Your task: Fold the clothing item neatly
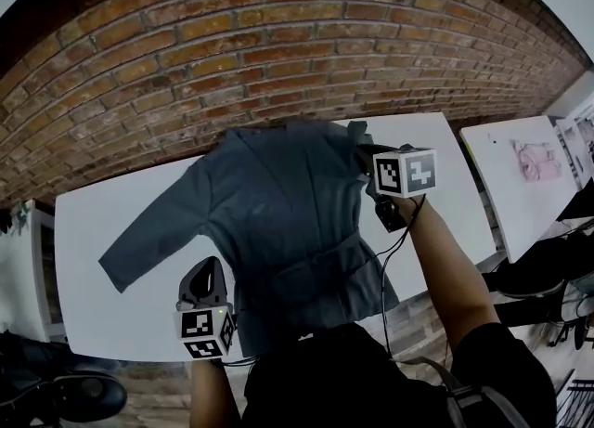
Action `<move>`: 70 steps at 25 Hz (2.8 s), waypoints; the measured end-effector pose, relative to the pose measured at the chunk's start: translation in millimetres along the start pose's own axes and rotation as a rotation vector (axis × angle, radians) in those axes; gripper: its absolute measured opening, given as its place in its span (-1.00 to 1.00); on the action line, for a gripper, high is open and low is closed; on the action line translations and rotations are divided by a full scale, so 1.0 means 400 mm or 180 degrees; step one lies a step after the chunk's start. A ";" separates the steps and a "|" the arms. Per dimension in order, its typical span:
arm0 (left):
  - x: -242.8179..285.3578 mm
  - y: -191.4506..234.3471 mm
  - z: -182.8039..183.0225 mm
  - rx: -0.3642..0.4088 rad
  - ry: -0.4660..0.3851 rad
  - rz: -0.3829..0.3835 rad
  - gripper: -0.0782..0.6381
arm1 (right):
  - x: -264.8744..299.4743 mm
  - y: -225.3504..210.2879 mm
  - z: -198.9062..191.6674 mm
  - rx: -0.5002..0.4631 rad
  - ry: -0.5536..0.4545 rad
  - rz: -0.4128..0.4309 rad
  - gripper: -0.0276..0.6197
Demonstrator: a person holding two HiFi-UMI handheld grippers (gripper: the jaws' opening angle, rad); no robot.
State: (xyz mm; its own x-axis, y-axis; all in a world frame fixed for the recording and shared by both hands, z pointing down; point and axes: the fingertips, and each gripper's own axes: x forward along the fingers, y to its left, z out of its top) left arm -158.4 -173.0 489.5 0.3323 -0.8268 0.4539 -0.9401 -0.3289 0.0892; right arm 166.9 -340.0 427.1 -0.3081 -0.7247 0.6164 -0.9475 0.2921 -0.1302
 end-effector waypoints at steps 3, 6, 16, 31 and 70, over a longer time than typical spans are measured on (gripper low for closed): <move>-0.024 0.047 -0.011 -0.0062 -0.0009 0.0056 -0.79 | 0.062 0.110 -0.010 -0.0109 0.0103 0.0140 -0.85; -0.044 0.088 -0.029 -0.0120 0.0006 0.0075 -0.79 | 0.136 0.208 -0.042 -0.0223 0.0256 0.0229 -0.85; -0.091 0.186 -0.073 -0.0192 0.0075 0.0182 -0.79 | 0.389 0.405 -0.234 -0.0353 0.0745 0.0279 -0.84; -0.065 0.210 -0.089 -0.0187 0.0166 0.0163 -0.79 | 0.356 0.468 -0.245 0.0114 0.0090 0.0727 -0.70; -0.150 0.965 -0.449 -0.1459 0.1514 0.1471 -0.56 | 0.174 0.589 -0.288 -0.0132 -0.0202 0.1063 -0.91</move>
State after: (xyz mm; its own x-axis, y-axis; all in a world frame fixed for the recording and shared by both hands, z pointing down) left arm -554.8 -168.5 656.1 -0.0686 -0.5165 0.8535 -0.9465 0.3042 0.1080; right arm -67.8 -249.9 528.7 -0.6069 -0.6217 0.4952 -0.7894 0.5442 -0.2843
